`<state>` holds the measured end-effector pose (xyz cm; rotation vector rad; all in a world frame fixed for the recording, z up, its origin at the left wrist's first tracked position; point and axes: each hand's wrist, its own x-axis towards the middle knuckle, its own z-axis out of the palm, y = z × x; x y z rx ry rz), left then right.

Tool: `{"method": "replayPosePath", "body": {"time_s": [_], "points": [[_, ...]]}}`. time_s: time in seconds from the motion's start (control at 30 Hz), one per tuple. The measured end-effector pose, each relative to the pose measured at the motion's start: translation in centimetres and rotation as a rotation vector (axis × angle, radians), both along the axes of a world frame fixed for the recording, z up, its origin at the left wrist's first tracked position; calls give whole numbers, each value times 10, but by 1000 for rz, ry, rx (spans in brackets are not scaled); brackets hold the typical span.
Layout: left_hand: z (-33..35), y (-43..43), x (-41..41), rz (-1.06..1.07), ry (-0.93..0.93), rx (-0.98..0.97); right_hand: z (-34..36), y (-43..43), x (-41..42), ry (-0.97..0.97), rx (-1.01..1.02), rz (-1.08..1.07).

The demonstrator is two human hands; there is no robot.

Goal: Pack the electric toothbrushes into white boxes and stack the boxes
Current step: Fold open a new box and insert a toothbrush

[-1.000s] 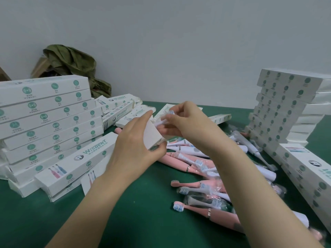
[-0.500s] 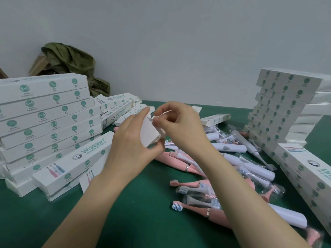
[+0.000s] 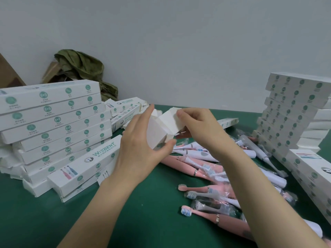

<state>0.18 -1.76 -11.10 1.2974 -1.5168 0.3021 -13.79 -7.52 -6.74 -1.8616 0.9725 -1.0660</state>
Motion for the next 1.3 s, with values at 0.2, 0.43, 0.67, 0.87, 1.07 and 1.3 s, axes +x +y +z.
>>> {"method": "replayPosePath", "body": {"time_s": [0.2,0.43,0.67,0.87,1.07,1.3], "points": [[-3,-2,-1,-109,113,105,6,7,2,-122,100,21],[3,4,-4,-135,200,-63,10,25,19,-256,149,26],[9,9,-11,-119,264,-117,-4,36,39,-164,-39,42],[-2,-4,5,-6,85,298,-18,17,33,-100,-92,-86],[-7,-12,5,50,108,273,-32,8,33,40,-216,-130],[-11,-11,4,23,110,180,-42,11,37,154,-406,-168]]}}
